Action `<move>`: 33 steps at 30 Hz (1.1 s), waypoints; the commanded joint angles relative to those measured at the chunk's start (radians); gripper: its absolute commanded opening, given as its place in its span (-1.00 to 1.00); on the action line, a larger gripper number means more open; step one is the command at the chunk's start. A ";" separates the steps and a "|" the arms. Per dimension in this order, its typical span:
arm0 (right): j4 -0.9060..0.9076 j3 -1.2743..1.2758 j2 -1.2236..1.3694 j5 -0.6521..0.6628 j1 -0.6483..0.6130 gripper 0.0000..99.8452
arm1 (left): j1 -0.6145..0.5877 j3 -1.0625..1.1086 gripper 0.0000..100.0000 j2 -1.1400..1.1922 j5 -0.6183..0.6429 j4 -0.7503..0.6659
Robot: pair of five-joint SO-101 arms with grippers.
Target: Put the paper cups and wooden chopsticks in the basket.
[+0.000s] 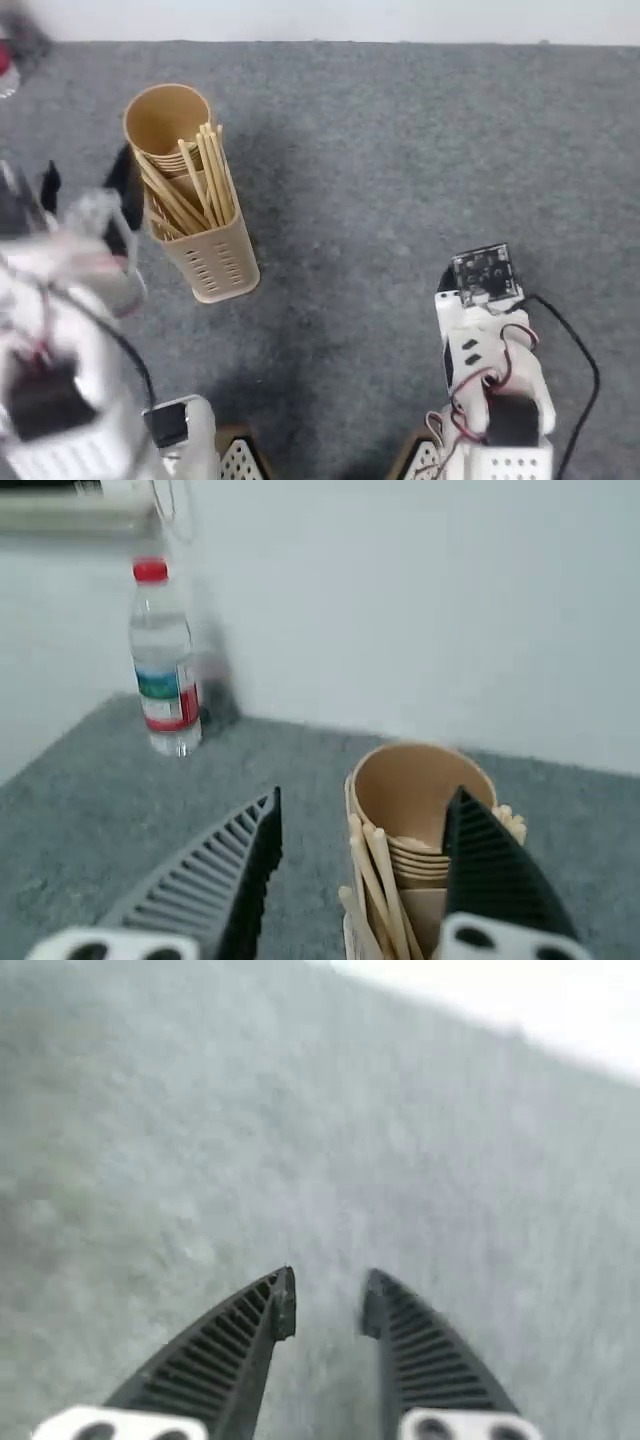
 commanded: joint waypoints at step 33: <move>0.163 -0.781 1.000 -0.109 -0.056 -0.72 | 0.075 -1.070 -0.50 1.402 -0.161 0.531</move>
